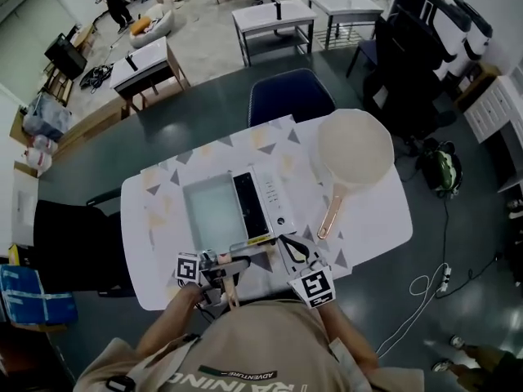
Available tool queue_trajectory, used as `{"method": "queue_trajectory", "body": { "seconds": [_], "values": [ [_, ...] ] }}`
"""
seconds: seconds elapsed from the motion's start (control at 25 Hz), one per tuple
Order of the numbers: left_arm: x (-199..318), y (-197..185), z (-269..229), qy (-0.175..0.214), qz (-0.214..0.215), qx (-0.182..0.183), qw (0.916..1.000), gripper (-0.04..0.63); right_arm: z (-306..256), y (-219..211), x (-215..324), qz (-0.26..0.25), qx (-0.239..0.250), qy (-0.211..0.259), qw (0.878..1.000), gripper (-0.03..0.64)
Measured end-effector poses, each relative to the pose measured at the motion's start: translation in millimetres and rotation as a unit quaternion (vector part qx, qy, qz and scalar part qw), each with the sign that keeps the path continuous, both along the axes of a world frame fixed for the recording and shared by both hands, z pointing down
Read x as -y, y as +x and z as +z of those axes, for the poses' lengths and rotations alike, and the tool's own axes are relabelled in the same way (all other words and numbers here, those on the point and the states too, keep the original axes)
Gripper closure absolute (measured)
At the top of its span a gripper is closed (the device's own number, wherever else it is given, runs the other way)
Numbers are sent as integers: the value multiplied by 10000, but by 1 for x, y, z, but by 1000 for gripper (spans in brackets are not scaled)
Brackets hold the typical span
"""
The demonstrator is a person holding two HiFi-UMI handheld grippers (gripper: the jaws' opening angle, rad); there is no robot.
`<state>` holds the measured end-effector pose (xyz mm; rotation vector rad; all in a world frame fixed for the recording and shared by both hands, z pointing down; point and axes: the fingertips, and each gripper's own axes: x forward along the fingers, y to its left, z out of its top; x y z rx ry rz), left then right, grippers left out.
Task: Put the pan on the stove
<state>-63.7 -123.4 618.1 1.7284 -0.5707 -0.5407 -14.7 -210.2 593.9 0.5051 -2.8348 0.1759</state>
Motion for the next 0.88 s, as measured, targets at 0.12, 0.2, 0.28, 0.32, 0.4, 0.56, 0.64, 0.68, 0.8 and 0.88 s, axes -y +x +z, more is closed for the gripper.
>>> {"method": "queue_trajectory", "body": {
  "seconds": [0.12,0.2,0.28,0.32,0.4,0.56,0.64,0.68,0.8,0.88],
  "values": [
    [4,6,7,-120,-105,65,9999,482,7,2,8,-176,88,-100,9998,618],
    [10,11,5,-124,-175,54,9998,480,11,4,12,-312,107,-177,9993,618],
    [17,17,0,-83,-246,19,9997,480,15,5,16,-451,89,-224,9987,618],
    [20,18,1,-87,-280,19,9996,480,17,5,18,-512,75,-241,9984,618],
    [24,18,3,-120,-331,30,9994,479,17,5,21,-603,38,-277,9978,618],
    [30,17,5,-183,-371,-71,9991,479,17,1,28,-667,51,-245,9975,618],
    [31,16,8,-200,-338,-89,9992,477,16,-2,30,-653,64,-238,9976,618],
    [32,15,10,-222,-307,-73,9993,477,15,-4,32,-637,72,-246,9976,618],
    [32,11,17,-311,-210,-45,9993,477,13,-6,32,-555,51,-332,9979,618],
    [32,11,20,-314,-179,-72,9993,476,16,-4,31,-502,-7,-359,9981,618]
  ]
}}
